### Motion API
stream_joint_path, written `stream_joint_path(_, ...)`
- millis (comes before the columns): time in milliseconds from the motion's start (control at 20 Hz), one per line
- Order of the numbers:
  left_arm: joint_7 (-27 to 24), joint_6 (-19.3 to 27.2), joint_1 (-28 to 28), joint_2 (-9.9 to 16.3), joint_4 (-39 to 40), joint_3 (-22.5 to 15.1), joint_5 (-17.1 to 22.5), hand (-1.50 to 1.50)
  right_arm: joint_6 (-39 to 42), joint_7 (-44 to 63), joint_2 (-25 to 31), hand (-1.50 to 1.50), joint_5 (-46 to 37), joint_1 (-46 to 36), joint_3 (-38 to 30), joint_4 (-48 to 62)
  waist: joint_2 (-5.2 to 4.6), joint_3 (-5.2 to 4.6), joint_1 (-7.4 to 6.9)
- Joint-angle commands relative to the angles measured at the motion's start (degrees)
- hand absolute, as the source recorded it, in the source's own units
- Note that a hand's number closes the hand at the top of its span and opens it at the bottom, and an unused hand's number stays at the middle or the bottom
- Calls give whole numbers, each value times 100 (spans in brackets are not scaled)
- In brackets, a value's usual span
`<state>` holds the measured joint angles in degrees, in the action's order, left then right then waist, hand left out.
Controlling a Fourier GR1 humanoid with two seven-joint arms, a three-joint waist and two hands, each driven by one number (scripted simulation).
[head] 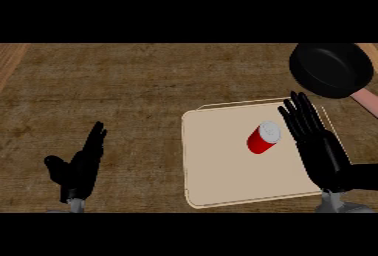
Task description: Pick the can from the tray and place it in the pot
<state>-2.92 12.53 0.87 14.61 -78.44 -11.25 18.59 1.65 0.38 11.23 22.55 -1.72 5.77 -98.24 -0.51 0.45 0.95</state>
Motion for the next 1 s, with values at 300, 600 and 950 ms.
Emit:
stream_joint_path(300, -650, 290, -254, 99, -615, 235, -322, 0, 270, -1545, 2166, 150, -1584, -496, -2062, -479, 127, -99, 316)
stream_joint_path(600, -528, 578, -365, -245, -993, -135, -657, 0, 444, -4325, 809, -150, -1250, 556, -2192, -131, 66, -34, -12)
stream_joint_path(950, -533, 701, -430, -421, -880, -121, -965, 0, 503, -4525, 933, -150, -1985, 1172, -2175, -837, 57, -47, -45)
